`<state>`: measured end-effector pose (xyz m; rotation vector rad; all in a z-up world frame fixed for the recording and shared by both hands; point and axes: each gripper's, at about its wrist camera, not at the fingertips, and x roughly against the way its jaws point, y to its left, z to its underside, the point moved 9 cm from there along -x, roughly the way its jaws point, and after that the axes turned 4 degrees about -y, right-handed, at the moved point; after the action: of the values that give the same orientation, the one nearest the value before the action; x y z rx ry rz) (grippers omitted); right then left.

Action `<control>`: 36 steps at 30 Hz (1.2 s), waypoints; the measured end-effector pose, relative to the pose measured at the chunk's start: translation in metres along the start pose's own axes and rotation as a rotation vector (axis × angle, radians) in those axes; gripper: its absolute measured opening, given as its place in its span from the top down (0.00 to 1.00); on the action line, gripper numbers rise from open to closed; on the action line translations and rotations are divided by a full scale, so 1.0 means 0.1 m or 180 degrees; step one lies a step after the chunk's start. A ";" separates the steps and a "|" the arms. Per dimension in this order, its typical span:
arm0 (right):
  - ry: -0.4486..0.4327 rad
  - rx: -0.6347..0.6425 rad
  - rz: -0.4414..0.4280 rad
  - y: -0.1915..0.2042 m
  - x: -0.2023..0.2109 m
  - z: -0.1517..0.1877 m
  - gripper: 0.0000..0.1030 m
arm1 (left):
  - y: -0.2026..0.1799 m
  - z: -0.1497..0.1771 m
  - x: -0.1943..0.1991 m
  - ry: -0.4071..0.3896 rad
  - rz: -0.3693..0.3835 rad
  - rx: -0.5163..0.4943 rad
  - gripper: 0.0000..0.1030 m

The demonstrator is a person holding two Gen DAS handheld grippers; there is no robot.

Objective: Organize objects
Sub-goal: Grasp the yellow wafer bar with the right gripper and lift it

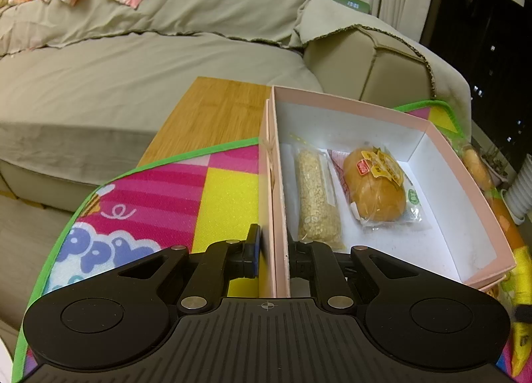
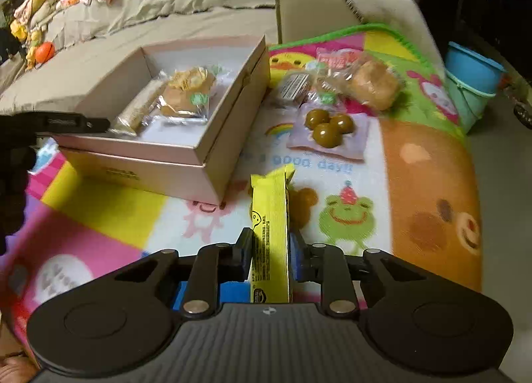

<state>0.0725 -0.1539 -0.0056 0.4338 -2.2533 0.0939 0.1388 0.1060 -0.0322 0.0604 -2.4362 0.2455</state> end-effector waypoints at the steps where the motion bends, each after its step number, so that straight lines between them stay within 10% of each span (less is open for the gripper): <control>1: -0.0042 -0.0036 -0.0018 0.00 0.11 -0.02 0.79 | 0.00 0.00 0.00 0.0001 0.0003 0.0009 0.87; 14: -0.1211 -0.0155 -0.0615 0.52 1.17 -1.17 0.80 | 0.01 -0.01 0.01 0.0014 0.0047 0.0057 0.86; 25: -0.0908 0.0169 -0.0547 0.75 0.83 -1.09 0.81 | 0.02 -0.01 -0.02 0.0005 0.0068 0.0054 0.86; 36: -0.0304 -0.0751 -0.0473 0.28 0.14 -0.34 0.45 | 0.01 0.00 -0.02 0.0009 0.0049 0.0035 0.86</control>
<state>0.0790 -0.1246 0.0299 0.4846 -2.2823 -0.2720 0.1407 0.1071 -0.0338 0.0463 -2.4335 0.2658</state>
